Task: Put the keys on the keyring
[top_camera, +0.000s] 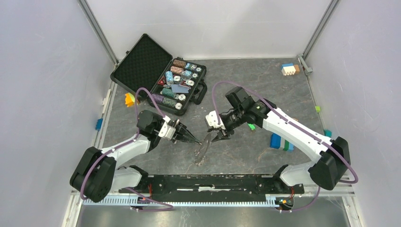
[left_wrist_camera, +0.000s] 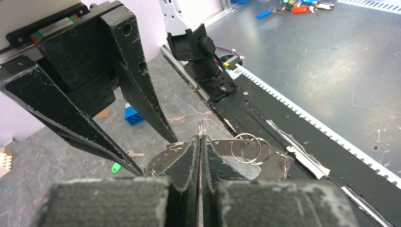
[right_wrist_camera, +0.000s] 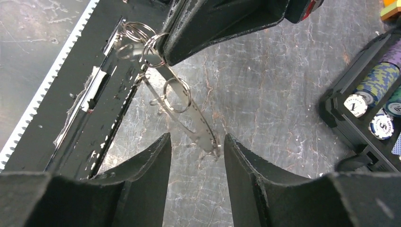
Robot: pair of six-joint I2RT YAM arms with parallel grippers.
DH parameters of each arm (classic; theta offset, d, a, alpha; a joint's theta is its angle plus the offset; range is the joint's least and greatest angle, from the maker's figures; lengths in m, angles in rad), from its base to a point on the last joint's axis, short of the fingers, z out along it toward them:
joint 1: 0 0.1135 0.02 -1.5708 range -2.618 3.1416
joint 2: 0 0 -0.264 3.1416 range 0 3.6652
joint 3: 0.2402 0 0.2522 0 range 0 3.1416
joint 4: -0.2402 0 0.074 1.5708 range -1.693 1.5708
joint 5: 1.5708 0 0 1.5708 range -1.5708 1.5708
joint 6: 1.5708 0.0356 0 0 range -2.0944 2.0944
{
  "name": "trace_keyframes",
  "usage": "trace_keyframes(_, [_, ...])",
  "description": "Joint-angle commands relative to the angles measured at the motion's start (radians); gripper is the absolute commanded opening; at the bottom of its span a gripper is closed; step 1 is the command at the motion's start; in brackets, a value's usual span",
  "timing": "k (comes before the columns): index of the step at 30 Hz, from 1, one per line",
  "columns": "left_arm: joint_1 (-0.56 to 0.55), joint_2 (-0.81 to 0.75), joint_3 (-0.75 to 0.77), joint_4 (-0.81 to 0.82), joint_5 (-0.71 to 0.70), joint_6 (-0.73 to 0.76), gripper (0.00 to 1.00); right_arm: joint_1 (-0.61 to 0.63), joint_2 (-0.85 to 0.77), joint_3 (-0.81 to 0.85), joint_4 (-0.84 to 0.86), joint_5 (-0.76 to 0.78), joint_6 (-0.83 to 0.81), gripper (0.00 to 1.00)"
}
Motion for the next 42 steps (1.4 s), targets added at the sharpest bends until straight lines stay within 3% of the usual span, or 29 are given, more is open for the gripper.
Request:
trace_keyframes(1, [-0.012,-0.016,0.017,0.030,0.097,0.015,0.02,0.003,0.018,0.012,0.058,-0.063,0.010,0.51])
trace_keyframes(7, [-0.018,-0.022,0.012,0.020,0.096,0.017,0.02,0.007,0.045,0.039,0.060,-0.036,-0.013,0.55])
trace_keyframes(14, [-0.019,-0.013,0.009,0.032,0.096,0.024,0.02,0.032,0.092,0.039,-0.010,-0.105,-0.084,0.55])
trace_keyframes(21, [-0.016,-0.003,0.008,0.036,0.097,0.028,0.02,0.035,0.087,0.034,-0.005,-0.085,-0.080,0.36])
trace_keyframes(29, [0.001,0.013,0.009,0.010,0.096,0.103,0.02,0.035,0.013,-0.017,0.042,0.043,-0.029,0.16])
trace_keyframes(42, [0.004,0.011,-0.009,0.058,-0.012,0.125,0.02,0.035,-0.050,-0.082,0.173,0.217,0.103,0.06])
